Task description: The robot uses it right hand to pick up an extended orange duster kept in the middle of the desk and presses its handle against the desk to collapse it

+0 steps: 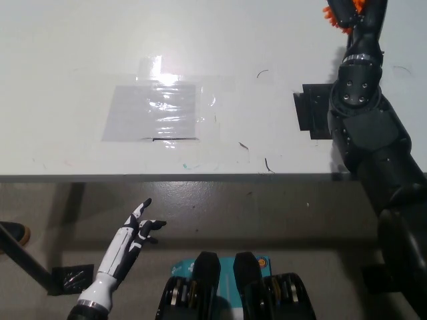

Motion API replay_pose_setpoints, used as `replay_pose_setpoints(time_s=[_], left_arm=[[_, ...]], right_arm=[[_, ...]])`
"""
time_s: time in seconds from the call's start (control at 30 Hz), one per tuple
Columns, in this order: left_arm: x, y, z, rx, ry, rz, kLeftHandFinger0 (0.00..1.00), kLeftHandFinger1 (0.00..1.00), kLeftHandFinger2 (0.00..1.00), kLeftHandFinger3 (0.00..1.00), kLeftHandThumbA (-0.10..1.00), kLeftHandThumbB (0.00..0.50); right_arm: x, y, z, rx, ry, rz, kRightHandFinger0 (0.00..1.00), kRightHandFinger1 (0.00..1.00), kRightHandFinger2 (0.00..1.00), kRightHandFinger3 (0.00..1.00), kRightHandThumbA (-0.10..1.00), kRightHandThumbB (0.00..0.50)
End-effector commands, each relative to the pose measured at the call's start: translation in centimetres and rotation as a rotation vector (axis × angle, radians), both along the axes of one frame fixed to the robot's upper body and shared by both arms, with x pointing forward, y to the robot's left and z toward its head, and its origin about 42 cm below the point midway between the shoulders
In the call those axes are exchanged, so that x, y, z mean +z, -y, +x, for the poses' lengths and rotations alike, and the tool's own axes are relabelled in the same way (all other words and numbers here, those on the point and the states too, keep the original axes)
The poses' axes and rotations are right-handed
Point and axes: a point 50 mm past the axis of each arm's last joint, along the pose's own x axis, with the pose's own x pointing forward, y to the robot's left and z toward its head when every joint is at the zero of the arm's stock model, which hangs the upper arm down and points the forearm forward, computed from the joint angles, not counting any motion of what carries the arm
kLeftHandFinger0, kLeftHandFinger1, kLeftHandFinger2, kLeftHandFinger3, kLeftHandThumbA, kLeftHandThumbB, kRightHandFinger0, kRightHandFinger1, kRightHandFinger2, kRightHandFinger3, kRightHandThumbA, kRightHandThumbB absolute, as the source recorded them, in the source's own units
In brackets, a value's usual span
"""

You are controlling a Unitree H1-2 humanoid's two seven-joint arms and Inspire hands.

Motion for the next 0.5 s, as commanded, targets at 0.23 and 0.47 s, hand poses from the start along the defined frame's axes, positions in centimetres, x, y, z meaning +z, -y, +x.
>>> replay_pose_setpoints(time_s=[0.23,0.47], left_arm=[[2.0,-0.9,0.9,0.006,0.104,0.027,0.65,0.70,0.65,1.00,1.00,0.500],[1.6,-0.7,0.3,0.000,0.098,0.033,0.57,0.65,0.63,1.00,1.00,0.500]], right_arm=[[5.8,-0.6,0.3,0.023,0.170,0.038,0.00,0.00,0.26,0.30,-0.10,0.056],[2.7,-0.8,0.1,0.023,0.104,0.059,0.00,0.00,0.20,0.21,-0.10,0.103]])
